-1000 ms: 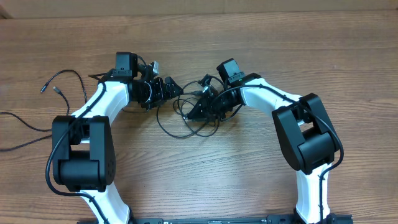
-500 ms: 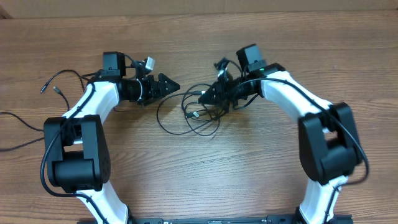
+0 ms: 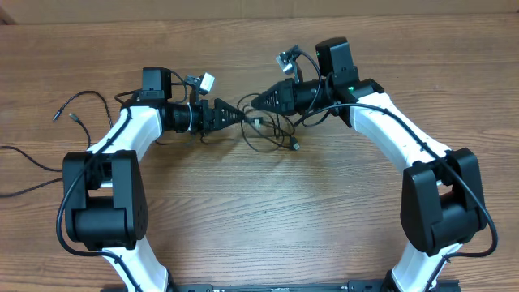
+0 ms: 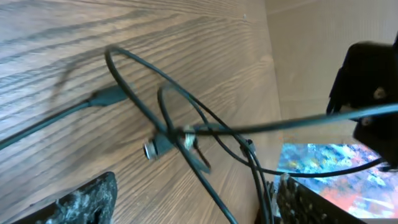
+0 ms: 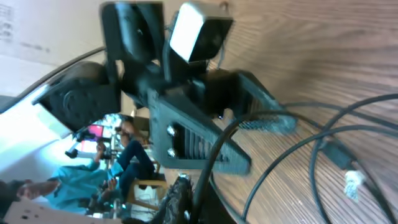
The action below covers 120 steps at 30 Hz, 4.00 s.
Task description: Untangle cables
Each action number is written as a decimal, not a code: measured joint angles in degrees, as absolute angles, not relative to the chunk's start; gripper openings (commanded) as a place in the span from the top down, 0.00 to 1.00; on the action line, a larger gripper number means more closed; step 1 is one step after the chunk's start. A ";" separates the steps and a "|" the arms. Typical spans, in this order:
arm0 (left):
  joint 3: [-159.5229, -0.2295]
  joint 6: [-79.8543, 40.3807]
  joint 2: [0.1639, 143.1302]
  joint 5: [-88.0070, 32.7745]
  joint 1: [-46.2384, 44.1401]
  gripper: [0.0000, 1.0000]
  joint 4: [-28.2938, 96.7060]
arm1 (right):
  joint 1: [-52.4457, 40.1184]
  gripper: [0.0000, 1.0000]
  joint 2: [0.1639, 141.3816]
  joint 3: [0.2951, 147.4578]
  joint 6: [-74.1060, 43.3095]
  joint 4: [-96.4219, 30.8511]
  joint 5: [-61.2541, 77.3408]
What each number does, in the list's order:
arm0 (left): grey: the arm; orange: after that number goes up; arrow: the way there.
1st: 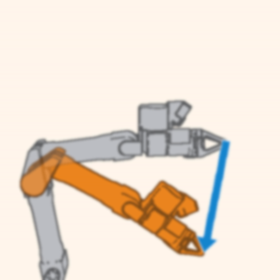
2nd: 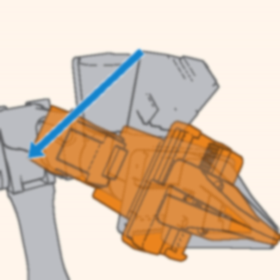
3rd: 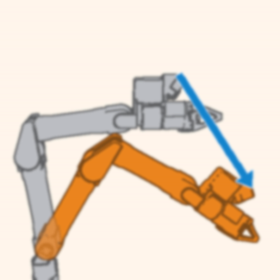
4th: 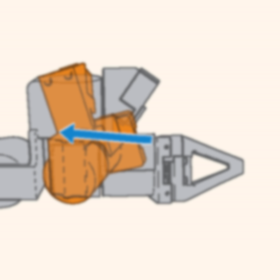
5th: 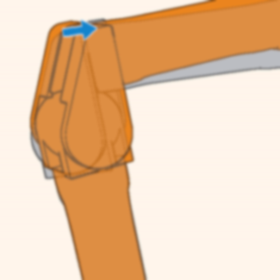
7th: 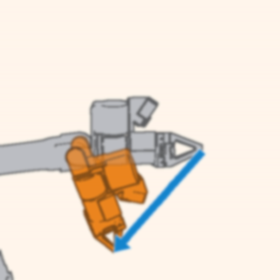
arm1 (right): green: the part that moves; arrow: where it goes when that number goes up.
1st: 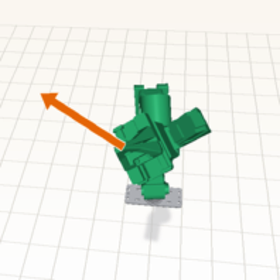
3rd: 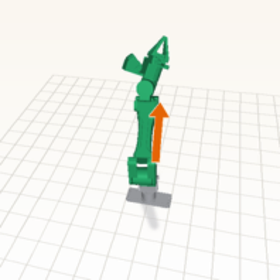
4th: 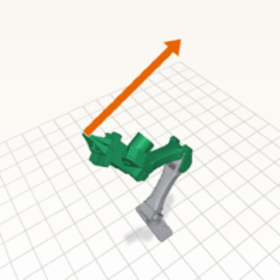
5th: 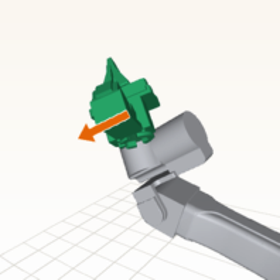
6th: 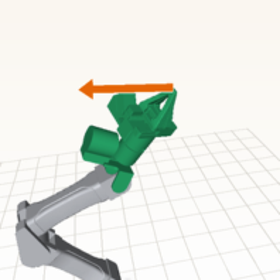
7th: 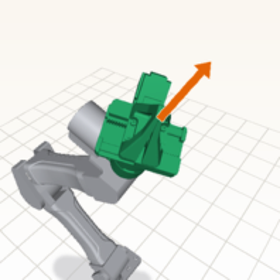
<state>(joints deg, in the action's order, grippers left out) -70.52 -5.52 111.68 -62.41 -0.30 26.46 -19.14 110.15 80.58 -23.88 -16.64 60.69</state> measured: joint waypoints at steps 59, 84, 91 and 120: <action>-70.57 -19.20 111.68 -24.16 0.54 0.28 30.24 | -4.10 0.96 110.15 80.97 -23.92 -56.53 20.67; -70.57 -1.30 111.68 -58.04 0.16 0.05 26.33 | -15.70 0.96 110.15 80.97 -17.52 -51.09 31.40; -70.57 -3.03 111.68 -52.71 -2.76 0.06 25.78 | -15.57 0.96 110.15 80.97 -18.83 -47.51 34.61; -70.57 -4.78 111.68 -44.75 -8.64 0.14 24.18 | -7.27 0.96 110.15 80.97 -2.33 -44.56 79.68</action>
